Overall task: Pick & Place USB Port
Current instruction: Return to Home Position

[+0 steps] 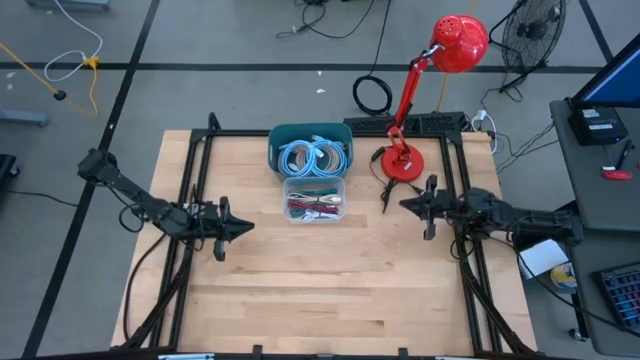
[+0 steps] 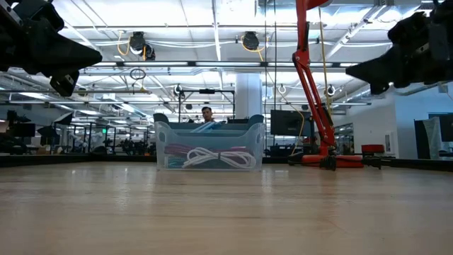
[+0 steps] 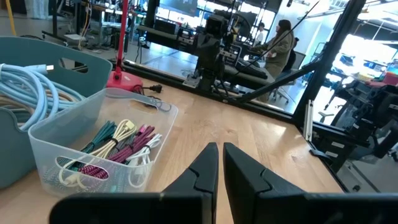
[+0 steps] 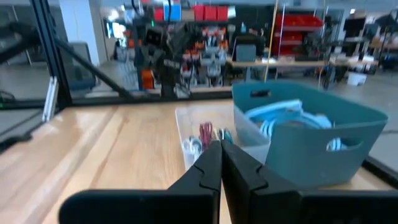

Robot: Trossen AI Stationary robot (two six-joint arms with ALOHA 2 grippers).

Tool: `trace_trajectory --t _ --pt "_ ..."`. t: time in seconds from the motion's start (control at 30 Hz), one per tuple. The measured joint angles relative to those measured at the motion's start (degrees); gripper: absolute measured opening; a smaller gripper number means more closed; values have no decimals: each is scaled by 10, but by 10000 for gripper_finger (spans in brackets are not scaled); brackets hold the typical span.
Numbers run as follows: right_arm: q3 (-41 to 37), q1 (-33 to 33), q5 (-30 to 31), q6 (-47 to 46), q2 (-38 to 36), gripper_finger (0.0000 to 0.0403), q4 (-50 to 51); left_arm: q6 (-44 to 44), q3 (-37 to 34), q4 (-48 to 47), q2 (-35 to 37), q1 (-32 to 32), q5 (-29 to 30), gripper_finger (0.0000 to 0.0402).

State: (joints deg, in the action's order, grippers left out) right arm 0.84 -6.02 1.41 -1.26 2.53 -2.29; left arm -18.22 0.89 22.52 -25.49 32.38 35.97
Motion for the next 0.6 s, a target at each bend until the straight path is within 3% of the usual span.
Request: trace_trajectory --t 0.6 --pt "0 0 1 0 -24 0 -31 0 0 0 0 0 0 26"
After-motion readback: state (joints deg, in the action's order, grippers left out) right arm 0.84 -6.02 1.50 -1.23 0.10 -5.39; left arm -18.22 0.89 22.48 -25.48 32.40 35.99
